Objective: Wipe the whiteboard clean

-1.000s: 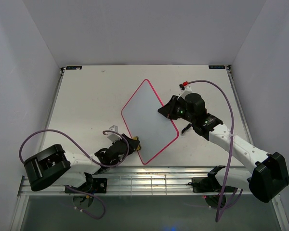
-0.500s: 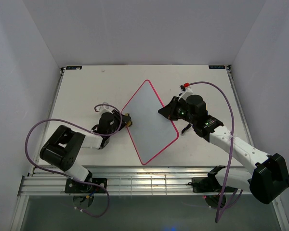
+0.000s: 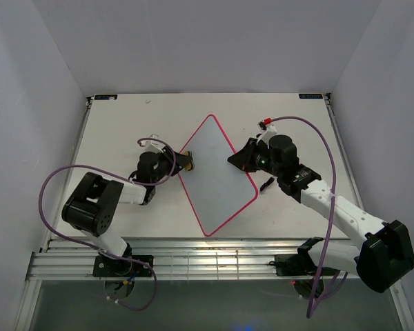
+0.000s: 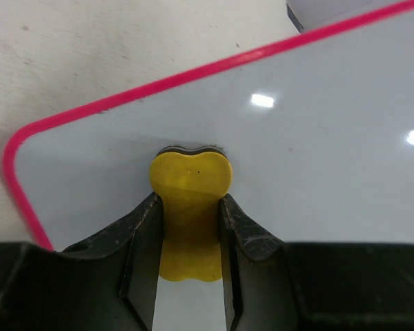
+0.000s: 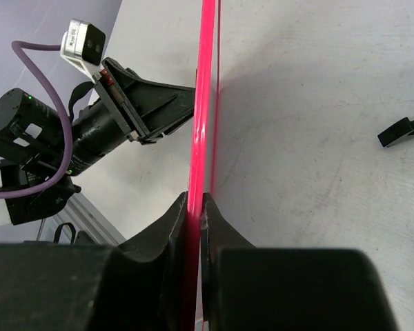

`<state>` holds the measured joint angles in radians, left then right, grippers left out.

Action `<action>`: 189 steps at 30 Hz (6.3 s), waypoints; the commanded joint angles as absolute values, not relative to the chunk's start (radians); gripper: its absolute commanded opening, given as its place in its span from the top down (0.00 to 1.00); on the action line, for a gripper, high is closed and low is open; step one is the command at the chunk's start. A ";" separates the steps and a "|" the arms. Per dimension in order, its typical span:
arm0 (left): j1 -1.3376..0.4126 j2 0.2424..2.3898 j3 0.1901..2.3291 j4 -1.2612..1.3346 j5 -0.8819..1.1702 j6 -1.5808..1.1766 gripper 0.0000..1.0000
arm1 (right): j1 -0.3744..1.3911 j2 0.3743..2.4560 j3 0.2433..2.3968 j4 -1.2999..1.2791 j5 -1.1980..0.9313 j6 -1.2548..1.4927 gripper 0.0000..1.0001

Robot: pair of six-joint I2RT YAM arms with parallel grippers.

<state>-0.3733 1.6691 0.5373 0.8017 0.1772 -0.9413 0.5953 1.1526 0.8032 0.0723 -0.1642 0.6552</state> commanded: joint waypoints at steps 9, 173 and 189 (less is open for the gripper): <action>-0.364 1.104 0.549 0.278 0.025 -0.856 1.00 | 0.497 1.126 0.839 0.078 -0.368 0.509 0.92; -0.362 0.781 1.206 -0.741 -0.391 -0.309 0.02 | -0.072 0.724 1.112 -0.658 -0.060 0.078 0.10; -0.364 0.551 1.123 -0.801 -0.402 -0.256 0.02 | 0.090 0.426 0.974 -0.758 0.121 0.021 0.10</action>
<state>-0.3584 0.5674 1.1770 -0.7860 -0.4114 -0.2592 0.0574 0.4412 0.9665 -0.7631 0.0441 0.0410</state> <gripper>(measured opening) 0.978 0.900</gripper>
